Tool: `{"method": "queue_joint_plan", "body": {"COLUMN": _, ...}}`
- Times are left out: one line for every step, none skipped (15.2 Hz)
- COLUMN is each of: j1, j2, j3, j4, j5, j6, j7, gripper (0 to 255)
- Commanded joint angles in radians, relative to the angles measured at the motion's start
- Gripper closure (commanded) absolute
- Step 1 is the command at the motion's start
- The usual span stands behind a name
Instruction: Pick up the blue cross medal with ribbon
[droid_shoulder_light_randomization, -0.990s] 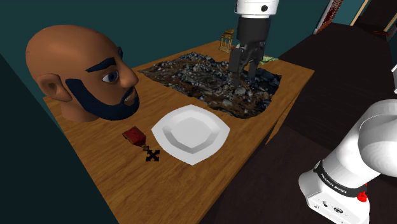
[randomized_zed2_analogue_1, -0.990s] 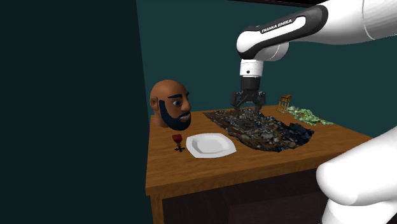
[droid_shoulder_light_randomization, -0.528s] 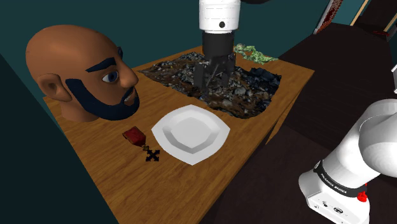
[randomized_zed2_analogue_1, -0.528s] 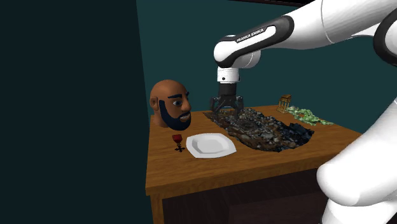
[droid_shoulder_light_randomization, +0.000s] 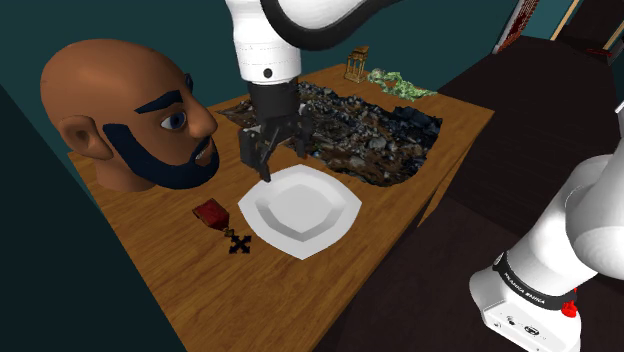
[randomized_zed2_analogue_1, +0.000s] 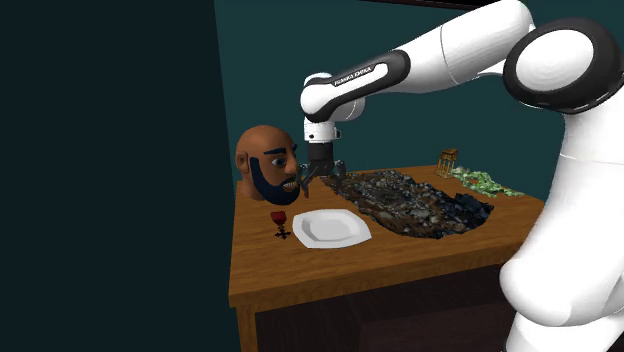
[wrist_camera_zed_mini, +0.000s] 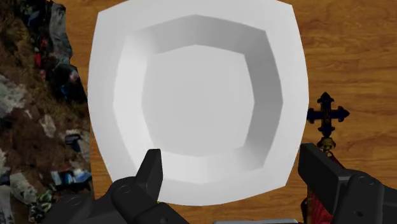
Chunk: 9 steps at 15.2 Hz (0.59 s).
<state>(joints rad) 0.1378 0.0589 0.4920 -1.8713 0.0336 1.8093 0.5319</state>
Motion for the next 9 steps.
{"method": "queue_joint_plan", "body": {"j1": 0.026, "j2": 0.085, "j3": 0.017, "j4": 0.069, "j5": -0.045, "j6": 0.001, "j7": 0.055, "gripper": 0}}
{"method": "queue_joint_plan", "body": {"j1": 0.042, "j2": 0.129, "j3": 0.022, "j4": 0.109, "j5": -0.069, "j6": -0.003, "j7": 0.079, "gripper": 0}}
{"method": "queue_joint_plan", "body": {"j1": 0.059, "j2": 0.174, "j3": 0.025, "j4": 0.151, "j5": -0.092, "j6": -0.009, "j7": 0.103, "gripper": 0}}
{"method": "queue_joint_plan", "body": {"j1": 0.078, "j2": 0.219, "j3": 0.026, "j4": 0.195, "j5": -0.116, "j6": -0.016, "j7": 0.125, "gripper": 0}}
{"method": "queue_joint_plan", "body": {"j1": 0.099, "j2": 0.264, "j3": 0.026, "j4": 0.242, "j5": -0.139, "j6": -0.026, "j7": 0.146, "gripper": 0}}
{"method": "queue_joint_plan", "body": {"j1": 0.121, "j2": 0.31, "j3": 0.024, "j4": 0.291, "j5": -0.161, "j6": -0.037, "j7": 0.165, "gripper": 0}}
{"method": "queue_joint_plan", "body": {"j1": 0.144, "j2": 0.357, "j3": 0.022, "j4": 0.342, "j5": -0.183, "j6": -0.05, "j7": 0.183, "gripper": 0}}
{"method": "queue_joint_plan", "body": {"j1": 0.168, "j2": 0.404, "j3": 0.018, "j4": 0.397, "j5": -0.203, "j6": -0.065, "j7": 0.198, "gripper": 0}}
{"method": "queue_joint_plan", "body": {"j1": 0.194, "j2": 0.452, "j3": 0.013, "j4": 0.456, "j5": -0.223, "j6": -0.082, "j7": 0.212, "gripper": 0}}
